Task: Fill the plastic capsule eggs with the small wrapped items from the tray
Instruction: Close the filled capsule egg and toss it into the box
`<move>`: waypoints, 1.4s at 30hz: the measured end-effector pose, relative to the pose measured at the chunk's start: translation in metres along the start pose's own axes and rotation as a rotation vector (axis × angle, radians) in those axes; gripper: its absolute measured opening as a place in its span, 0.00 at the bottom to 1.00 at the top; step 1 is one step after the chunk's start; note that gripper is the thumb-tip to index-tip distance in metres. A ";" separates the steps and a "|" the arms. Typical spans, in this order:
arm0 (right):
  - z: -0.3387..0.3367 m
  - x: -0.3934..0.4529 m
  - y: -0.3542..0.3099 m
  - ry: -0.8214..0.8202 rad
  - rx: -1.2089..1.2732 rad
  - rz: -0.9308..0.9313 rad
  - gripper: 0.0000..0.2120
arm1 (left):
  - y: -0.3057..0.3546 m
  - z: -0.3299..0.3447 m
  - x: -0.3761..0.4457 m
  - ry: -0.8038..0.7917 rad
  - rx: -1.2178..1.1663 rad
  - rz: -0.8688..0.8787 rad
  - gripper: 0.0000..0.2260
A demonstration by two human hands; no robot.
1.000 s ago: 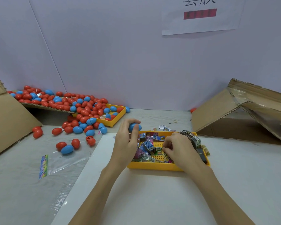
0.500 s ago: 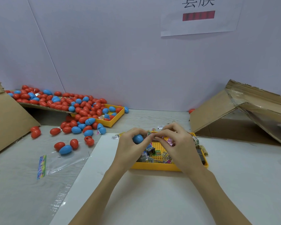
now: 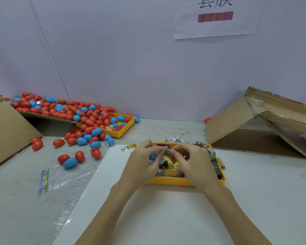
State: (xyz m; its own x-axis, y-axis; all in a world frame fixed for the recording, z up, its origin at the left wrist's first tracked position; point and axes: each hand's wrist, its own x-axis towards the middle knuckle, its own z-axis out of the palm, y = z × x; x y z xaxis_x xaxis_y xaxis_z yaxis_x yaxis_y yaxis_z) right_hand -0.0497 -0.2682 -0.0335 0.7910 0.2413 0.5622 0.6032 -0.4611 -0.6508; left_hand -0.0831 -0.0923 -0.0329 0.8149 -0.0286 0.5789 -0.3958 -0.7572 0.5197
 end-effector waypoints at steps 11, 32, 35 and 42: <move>-0.003 -0.001 -0.007 -0.026 0.019 0.063 0.13 | -0.002 -0.001 0.003 0.006 -0.071 -0.078 0.05; -0.009 0.002 -0.002 0.106 0.439 0.328 0.05 | 0.007 -0.017 0.002 -0.224 -0.636 -0.256 0.15; -0.009 0.002 -0.002 0.100 0.441 0.327 0.06 | 0.008 -0.016 0.002 -0.194 -0.624 -0.244 0.15; -0.009 0.002 -0.003 0.092 0.451 0.335 0.07 | 0.008 -0.017 0.002 -0.179 -0.601 -0.247 0.15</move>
State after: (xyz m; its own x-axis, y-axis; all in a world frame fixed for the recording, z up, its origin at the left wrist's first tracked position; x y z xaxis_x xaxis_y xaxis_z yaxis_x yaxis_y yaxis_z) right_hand -0.0510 -0.2737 -0.0261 0.9468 0.0602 0.3163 0.3205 -0.0850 -0.9434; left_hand -0.0918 -0.0878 -0.0171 0.9488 -0.0483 0.3123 -0.3138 -0.2617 0.9127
